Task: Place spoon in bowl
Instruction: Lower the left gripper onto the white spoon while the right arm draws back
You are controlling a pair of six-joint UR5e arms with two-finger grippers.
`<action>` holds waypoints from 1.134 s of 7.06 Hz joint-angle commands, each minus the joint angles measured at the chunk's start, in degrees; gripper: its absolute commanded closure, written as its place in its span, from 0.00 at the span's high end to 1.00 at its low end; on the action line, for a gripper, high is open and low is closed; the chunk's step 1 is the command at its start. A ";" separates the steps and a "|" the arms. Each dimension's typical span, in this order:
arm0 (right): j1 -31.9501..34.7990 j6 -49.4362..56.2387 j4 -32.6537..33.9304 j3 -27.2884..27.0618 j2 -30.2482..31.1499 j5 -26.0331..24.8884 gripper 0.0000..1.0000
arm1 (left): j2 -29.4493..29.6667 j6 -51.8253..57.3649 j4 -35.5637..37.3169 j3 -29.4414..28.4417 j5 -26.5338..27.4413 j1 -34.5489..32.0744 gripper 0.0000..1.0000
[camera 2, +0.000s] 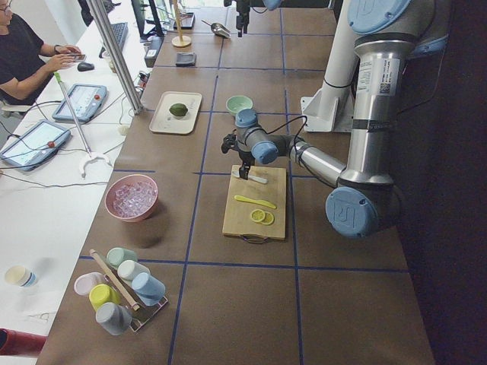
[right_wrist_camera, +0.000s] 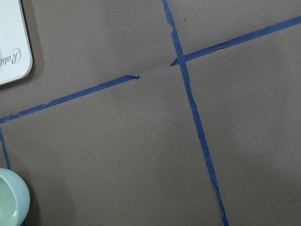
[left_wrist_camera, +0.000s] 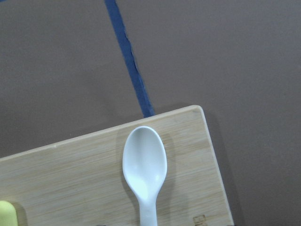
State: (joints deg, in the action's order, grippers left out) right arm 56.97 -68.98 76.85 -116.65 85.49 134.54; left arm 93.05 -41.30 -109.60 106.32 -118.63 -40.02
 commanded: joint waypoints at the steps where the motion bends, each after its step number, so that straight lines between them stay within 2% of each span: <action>1: 0.07 0.07 -0.03 -0.16 0.12 0.02 1.00 | -0.06 0.08 0.09 -0.76 0.06 0.12 0.74; 5: -0.02 0.07 -0.03 -0.07 0.03 0.02 1.00 | -0.06 -0.01 0.09 -1.55 0.06 0.12 0.65; 7: -0.11 0.07 -0.03 0.02 -0.14 0.02 1.00 | -0.15 -0.01 0.09 -1.55 0.15 0.12 0.43; 8: -0.11 0.07 -0.03 -0.16 -0.14 0.02 1.00 | -0.15 -0.01 0.09 -1.55 0.06 0.12 0.37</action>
State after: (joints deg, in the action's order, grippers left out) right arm 56.89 -68.91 76.82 -116.67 85.40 134.56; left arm 92.93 -41.31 -109.51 104.77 -118.53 -39.90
